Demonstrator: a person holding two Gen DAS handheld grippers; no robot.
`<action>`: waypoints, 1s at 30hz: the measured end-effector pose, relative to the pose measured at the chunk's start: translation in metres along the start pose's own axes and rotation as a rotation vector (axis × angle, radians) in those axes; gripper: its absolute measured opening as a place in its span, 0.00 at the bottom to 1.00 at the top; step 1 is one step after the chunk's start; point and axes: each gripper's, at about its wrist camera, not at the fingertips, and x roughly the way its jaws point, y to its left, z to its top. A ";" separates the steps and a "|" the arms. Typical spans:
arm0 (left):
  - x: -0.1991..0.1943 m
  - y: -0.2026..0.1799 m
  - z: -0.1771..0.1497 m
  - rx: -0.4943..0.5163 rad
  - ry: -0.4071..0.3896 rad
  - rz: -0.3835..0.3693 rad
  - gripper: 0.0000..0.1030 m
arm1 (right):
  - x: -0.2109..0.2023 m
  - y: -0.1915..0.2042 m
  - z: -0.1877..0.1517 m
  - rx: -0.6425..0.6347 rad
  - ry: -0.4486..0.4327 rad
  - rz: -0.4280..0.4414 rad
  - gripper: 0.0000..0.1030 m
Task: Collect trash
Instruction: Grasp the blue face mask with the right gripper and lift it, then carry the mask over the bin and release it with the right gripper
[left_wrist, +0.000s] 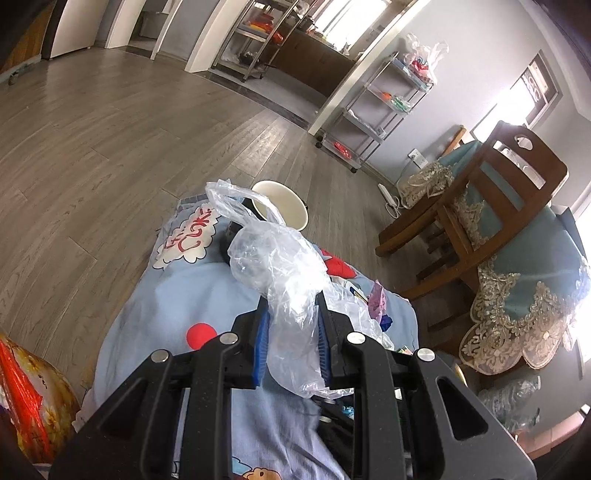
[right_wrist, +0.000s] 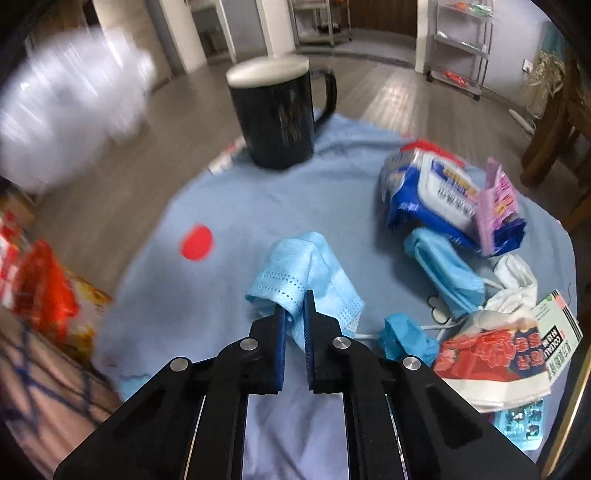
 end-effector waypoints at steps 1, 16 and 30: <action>0.000 0.000 0.000 0.000 -0.002 0.001 0.20 | -0.015 -0.004 0.000 0.015 -0.033 0.030 0.09; 0.006 -0.048 -0.013 0.107 0.011 -0.042 0.20 | -0.163 -0.091 -0.030 0.168 -0.298 0.064 0.09; 0.033 -0.163 -0.072 0.339 0.156 -0.224 0.20 | -0.240 -0.196 -0.113 0.443 -0.393 -0.190 0.10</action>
